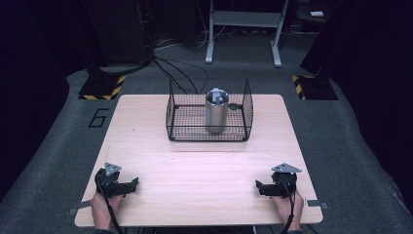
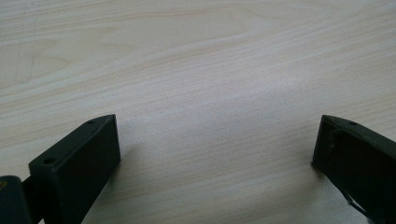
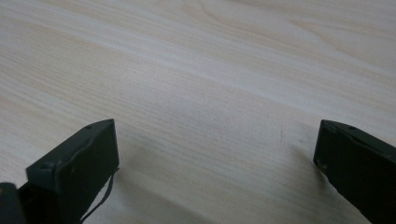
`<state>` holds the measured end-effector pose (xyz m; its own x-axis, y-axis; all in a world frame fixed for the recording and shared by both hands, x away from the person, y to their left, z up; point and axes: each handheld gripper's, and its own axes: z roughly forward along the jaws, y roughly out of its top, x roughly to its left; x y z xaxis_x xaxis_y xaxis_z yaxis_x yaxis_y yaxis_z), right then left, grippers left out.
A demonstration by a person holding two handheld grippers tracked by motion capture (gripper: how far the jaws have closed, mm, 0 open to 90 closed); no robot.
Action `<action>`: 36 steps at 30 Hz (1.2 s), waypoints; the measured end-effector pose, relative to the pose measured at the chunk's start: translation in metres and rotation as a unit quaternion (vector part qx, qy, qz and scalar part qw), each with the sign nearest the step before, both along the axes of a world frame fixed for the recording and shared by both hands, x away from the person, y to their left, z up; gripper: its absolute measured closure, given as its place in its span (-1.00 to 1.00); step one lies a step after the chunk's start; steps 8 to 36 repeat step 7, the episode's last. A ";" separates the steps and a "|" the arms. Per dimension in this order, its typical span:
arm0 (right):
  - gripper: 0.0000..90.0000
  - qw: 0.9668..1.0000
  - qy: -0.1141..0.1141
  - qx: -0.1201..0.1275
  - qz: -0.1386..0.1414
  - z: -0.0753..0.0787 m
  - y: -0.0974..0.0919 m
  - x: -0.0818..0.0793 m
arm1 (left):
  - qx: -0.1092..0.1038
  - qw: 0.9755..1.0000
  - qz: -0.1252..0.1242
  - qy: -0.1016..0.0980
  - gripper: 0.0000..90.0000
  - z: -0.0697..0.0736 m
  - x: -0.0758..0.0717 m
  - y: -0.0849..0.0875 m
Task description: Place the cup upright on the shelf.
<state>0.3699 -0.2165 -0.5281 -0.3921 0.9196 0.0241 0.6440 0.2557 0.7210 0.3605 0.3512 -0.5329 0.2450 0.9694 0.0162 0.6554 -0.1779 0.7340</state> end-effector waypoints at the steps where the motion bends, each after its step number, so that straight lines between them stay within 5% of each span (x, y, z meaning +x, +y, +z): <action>1: -1.00 1.000 0.003 0.000 0.002 0.000 -0.001 -0.001 | 0.001 1.000 0.000 0.001 -0.99 0.000 0.000 0.000; 4: -1.00 1.000 -0.009 0.000 0.000 -0.001 -0.002 -0.001 | 0.001 1.000 0.001 0.001 -0.99 0.000 0.000 0.000; 36: -1.00 1.000 -0.002 -0.004 -0.005 -0.002 -0.002 -0.002 | 0.001 1.000 0.000 0.001 -0.99 0.000 0.000 0.000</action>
